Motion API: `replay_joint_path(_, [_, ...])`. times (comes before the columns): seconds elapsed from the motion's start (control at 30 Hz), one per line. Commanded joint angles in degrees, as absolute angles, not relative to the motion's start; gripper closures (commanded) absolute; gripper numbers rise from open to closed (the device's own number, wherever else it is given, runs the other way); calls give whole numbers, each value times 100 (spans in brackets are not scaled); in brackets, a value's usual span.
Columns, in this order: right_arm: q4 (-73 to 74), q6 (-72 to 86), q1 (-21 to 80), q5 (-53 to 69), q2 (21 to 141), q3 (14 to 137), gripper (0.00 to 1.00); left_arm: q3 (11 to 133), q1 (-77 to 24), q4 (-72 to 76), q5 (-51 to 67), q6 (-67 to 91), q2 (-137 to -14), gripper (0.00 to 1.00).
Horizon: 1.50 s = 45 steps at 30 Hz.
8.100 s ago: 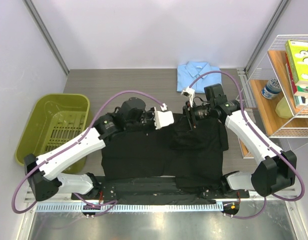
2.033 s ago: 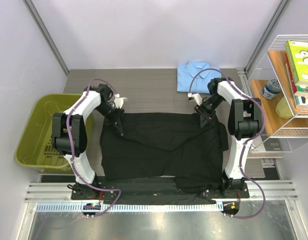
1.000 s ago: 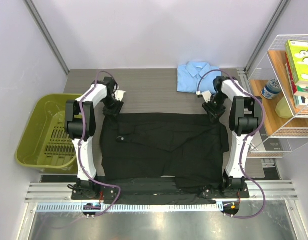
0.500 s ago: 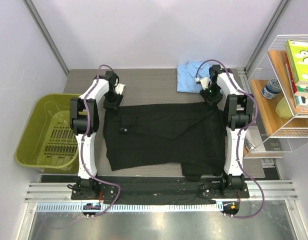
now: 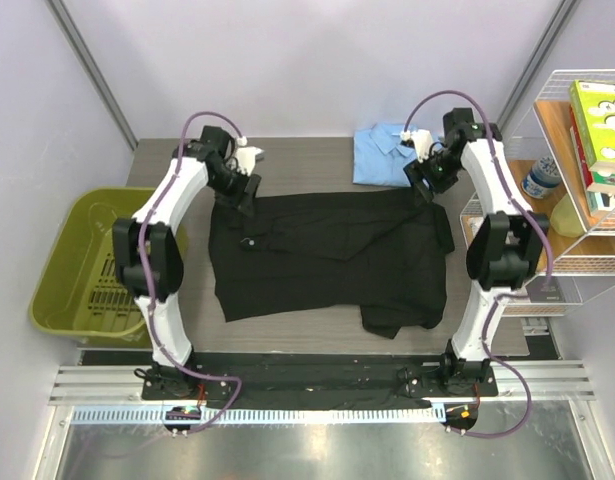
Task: Fold and stack the long sleeve shirts
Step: Fold the shirt
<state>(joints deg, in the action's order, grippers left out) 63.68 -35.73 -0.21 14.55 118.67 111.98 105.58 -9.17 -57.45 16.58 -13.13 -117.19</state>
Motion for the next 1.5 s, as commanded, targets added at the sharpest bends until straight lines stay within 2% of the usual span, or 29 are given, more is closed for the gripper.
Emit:
replay_joint_path(0.0, [7828,-4935,-78,2792,10768,10095,36,8998,-1370,-5566,3407,-2037,-10295,45])
replay_joint_path(0.03, [7883,-5061,-114,2865,10349,9785,34,8286,-1484,-5485,3532,-2152,-9805,43])
replay_joint_path(0.13, [8112,-5904,-193,2883,9418,8268,32,7159,-1547,-5326,3761,-2583,-8925,41])
replay_joint_path(0.33, [8121,-7083,-237,2593,7982,6437,31,5917,-1582,-5423,3490,-3382,-7912,40])
replay_joint_path(0.63, [8350,-7541,-150,2251,7339,5327,32,4580,-1608,-5160,2602,-4148,-7049,40])
replay_joint_path(0.9, [7473,-6532,790,1715,7242,4756,33,4201,-1626,-4834,2066,-4315,-7005,41])
replay_joint_path(1.0, [7007,-6233,896,1530,7163,4553,37,4096,-1687,-4772,2039,-4438,-6996,41])
replay_joint_path(1.1, [6690,-6065,923,1275,7198,4526,45,3956,-1818,-4711,1978,-4631,-6917,43])
replay_joint_path(1.17, [6584,-5915,923,1204,7233,4623,55,3876,-1924,-4597,1890,-4710,-6830,45])
replay_joint_path(1.2, [6574,-5889,923,1213,7242,4667,65,3780,-2021,-4571,1864,-4763,-6803,46])
replay_joint_path(1.27, [6504,-5766,923,1230,7294,4790,75,3674,-2126,-4431,1767,-4869,-6733,49])
replay_joint_path(1.3, [6504,-5731,914,1230,7321,4834,83,3596,-2231,-4412,1741,-4913,-6715,50])
replay_joint_path(1.4, [6504,-5651,923,1239,7391,4948,98,3507,-2425,-4245,1582,-4904,-6724,52])
replay_joint_path(1.47, [6521,-5634,923,1248,7392,5001,99,3472,-2487,-4184,1503,-4904,-6706,52])
